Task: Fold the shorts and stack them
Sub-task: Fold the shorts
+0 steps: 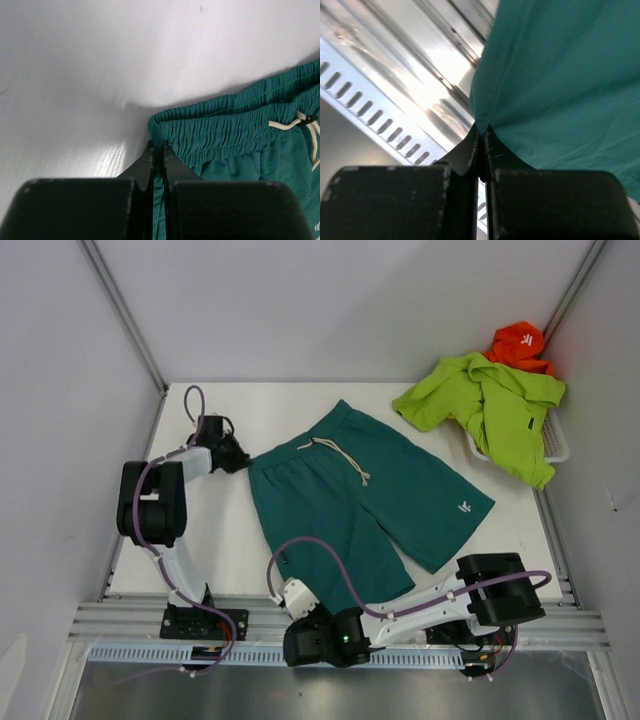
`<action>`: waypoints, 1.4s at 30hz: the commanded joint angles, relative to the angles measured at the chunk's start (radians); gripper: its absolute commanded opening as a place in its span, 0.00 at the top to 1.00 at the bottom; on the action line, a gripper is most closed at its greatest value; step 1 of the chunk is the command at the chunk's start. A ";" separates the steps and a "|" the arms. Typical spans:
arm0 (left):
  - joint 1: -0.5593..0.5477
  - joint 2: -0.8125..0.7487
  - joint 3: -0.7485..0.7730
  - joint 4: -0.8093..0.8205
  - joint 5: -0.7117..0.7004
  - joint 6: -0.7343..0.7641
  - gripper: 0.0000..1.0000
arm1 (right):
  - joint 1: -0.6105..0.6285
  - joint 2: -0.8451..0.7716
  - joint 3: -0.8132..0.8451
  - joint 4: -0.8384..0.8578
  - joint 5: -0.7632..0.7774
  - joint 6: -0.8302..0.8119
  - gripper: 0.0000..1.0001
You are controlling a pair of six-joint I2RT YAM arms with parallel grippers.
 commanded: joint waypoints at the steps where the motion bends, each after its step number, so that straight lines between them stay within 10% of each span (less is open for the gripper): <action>1: 0.005 -0.094 0.091 -0.135 -0.133 0.038 1.00 | 0.009 -0.032 0.067 0.030 -0.058 -0.059 1.00; 5: 0.016 -0.149 0.181 -0.430 -0.332 0.003 1.00 | 0.009 0.008 0.171 0.042 -0.138 -0.137 1.00; 23: 0.220 -0.520 0.313 -0.753 -0.212 -0.083 1.00 | 0.034 -0.090 0.423 -0.075 -0.253 -0.219 1.00; 42: 0.195 -0.464 0.206 -0.479 -0.095 -0.539 1.00 | -0.664 -0.520 0.173 -0.210 -0.667 -0.338 1.00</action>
